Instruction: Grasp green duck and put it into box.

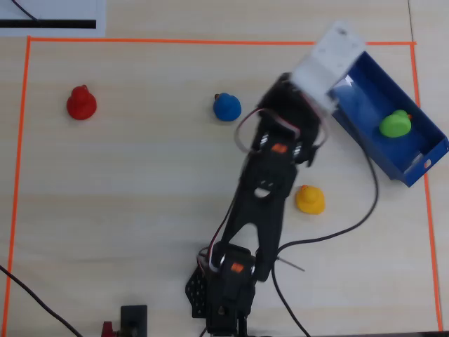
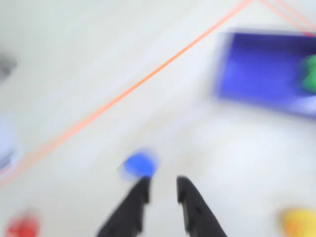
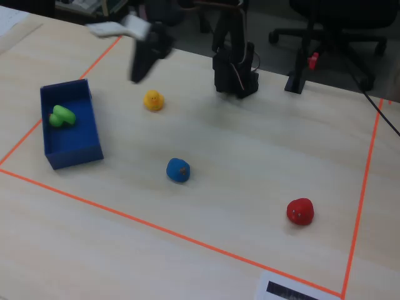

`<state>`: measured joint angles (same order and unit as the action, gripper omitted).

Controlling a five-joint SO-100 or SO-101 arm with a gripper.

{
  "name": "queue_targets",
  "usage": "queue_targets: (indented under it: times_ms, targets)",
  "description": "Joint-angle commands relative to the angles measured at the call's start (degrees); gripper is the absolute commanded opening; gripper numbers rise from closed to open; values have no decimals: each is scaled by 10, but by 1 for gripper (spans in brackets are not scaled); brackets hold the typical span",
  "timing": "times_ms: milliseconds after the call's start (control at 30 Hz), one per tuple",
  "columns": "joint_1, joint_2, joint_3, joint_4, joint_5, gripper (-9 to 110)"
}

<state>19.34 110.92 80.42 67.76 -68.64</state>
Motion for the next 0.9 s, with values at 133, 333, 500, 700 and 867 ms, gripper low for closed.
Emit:
queue_targets:
  times_ms: [133, 333, 500, 700, 867]
  targets:
    - [-200, 545, 681, 29, -121, 0]
    - [-207, 717, 856, 73, -167, 0]
    - [-207, 784, 908, 111, -189, 0]
    - [-198, 788, 941, 115, -214, 0]
    - [-192, 788, 978, 93, -214, 0]
